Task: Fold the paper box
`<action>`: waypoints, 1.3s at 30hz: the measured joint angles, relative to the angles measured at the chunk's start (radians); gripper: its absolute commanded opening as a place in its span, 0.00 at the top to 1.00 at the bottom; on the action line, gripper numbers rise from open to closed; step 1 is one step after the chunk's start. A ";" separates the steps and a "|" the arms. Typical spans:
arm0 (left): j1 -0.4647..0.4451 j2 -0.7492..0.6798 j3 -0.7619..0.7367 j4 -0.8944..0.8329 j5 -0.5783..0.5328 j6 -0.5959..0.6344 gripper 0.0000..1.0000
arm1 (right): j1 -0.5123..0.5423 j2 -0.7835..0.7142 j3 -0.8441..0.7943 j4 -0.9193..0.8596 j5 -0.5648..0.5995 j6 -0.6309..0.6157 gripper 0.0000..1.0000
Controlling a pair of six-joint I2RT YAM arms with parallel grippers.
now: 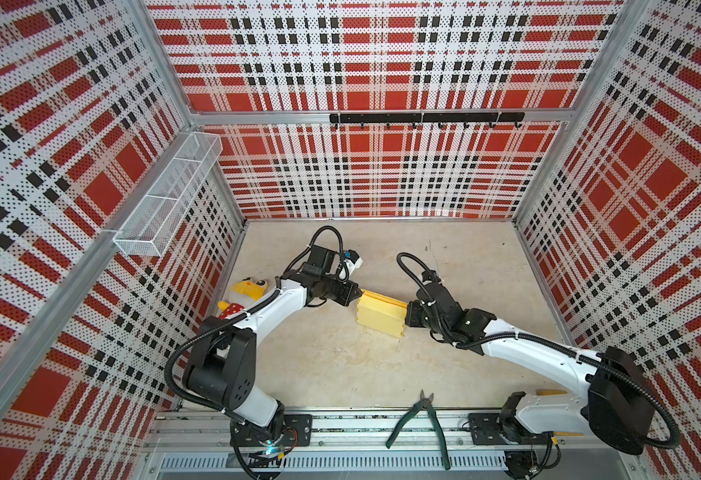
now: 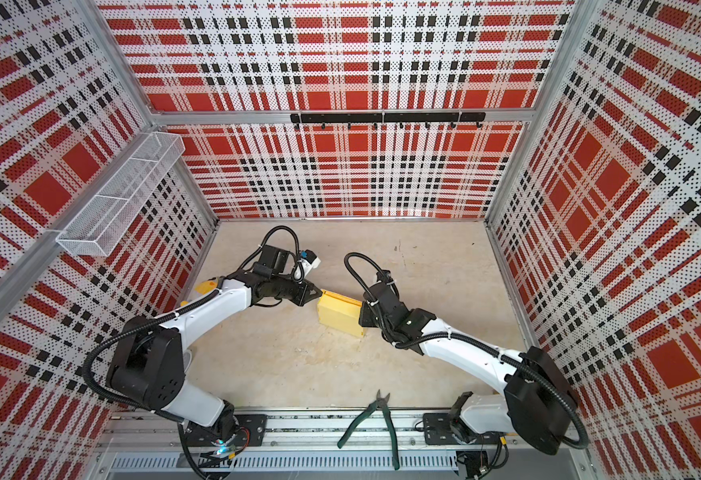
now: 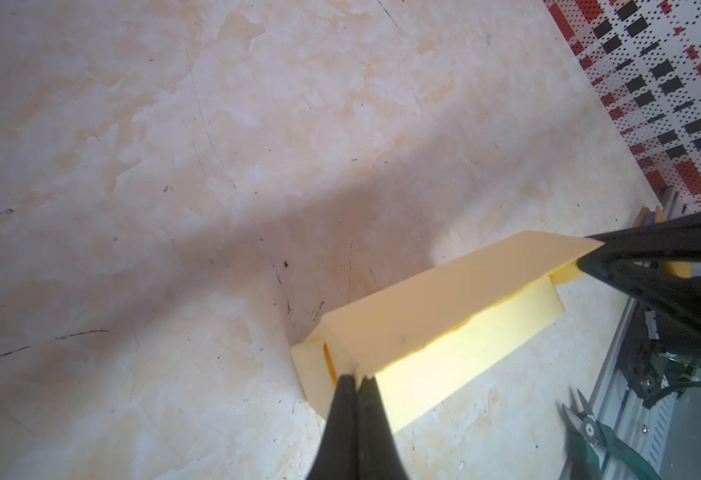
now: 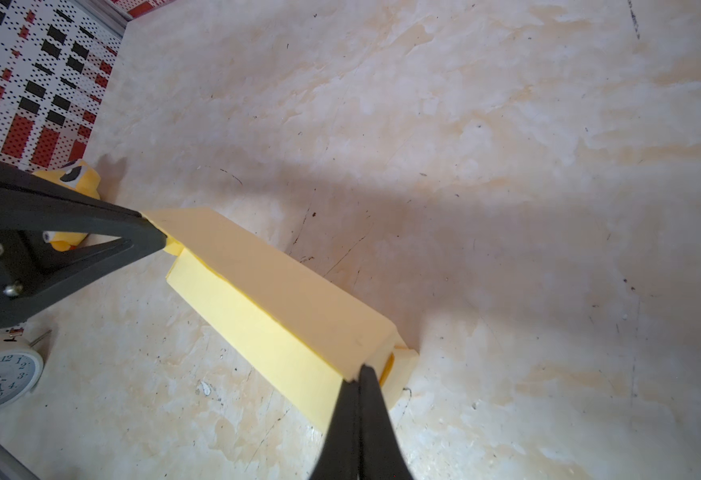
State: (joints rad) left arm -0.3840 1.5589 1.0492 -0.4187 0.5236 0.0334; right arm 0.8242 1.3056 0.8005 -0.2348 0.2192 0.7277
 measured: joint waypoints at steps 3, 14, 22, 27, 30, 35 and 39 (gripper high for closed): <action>0.000 -0.004 -0.007 0.010 -0.001 0.002 1.00 | 0.018 -0.006 -0.022 0.032 0.035 0.010 0.97; -0.001 -0.029 -0.065 0.078 -0.013 0.023 1.00 | 0.109 -0.004 -0.081 0.121 0.188 0.028 0.97; -0.005 -0.057 -0.135 0.164 -0.026 0.033 1.00 | 0.116 -0.011 -0.144 0.234 0.214 0.016 0.91; -0.006 -0.069 -0.159 0.194 -0.034 0.039 1.00 | 0.125 -0.024 -0.149 0.233 0.203 0.001 0.83; -0.009 -0.069 -0.159 0.196 -0.039 0.045 1.00 | 0.132 -0.045 -0.149 0.222 0.189 -0.006 0.80; -0.010 -0.069 -0.164 0.207 -0.042 0.052 1.00 | 0.145 -0.103 -0.153 0.217 0.172 -0.011 0.75; -0.011 -0.069 -0.164 0.209 -0.042 0.057 1.00 | 0.156 -0.149 -0.156 0.216 0.158 -0.026 0.72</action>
State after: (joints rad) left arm -0.3946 1.4895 0.8852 -0.2100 0.4816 0.0902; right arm 0.9798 1.1564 0.6449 -0.0185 0.3775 0.7021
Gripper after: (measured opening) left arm 0.042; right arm 0.273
